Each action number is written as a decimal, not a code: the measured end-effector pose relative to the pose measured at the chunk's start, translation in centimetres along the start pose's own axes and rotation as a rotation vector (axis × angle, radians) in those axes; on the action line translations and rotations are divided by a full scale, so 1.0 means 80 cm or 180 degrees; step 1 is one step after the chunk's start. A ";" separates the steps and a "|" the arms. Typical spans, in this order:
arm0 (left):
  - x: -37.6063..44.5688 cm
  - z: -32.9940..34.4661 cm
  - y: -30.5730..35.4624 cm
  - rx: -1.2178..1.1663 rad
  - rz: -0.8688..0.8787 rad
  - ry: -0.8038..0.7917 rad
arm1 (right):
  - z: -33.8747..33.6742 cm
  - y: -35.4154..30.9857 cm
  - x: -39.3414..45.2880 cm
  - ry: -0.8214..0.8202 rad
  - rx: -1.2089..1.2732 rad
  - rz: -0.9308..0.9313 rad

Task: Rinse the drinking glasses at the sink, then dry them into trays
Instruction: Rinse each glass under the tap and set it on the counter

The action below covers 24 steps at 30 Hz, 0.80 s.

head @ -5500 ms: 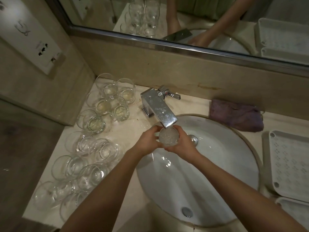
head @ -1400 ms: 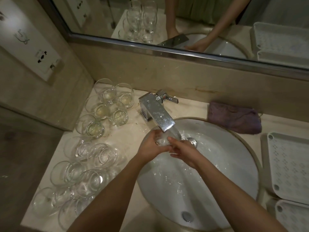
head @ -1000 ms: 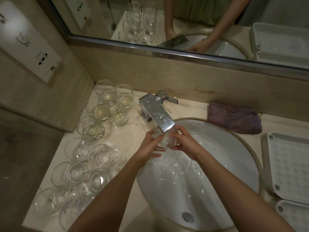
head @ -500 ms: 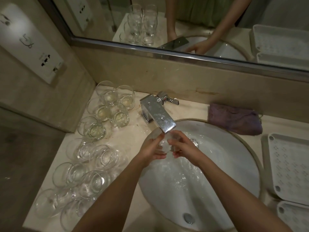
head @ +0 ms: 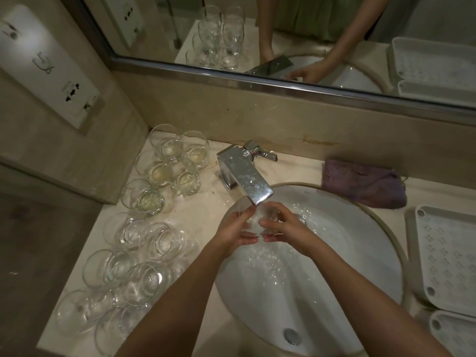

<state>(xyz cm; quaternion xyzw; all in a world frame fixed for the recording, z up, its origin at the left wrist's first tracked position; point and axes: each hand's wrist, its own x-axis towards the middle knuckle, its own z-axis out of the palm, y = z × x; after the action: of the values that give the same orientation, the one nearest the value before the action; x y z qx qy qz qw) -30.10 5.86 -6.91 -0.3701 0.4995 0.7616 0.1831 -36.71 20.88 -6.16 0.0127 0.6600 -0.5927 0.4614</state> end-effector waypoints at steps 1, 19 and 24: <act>-0.001 -0.003 -0.002 -0.0032 0.0016 -0.0165 | -0.001 0.001 0.000 0.0014 0.0116 -0.0006; -0.014 -0.008 -0.007 0.0285 0.0850 -0.0111 | 0.003 0.020 0.006 -0.0080 -0.0683 -0.0123; -0.021 -0.004 0.008 0.0989 0.1258 -0.0388 | 0.015 0.032 -0.001 0.0202 -0.0405 -0.0353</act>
<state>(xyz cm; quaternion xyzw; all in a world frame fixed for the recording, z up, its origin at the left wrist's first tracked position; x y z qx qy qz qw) -29.29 5.48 -5.29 -0.1862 0.6612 0.7176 0.1152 -34.53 20.70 -7.93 -0.0344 0.7103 -0.5736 0.4066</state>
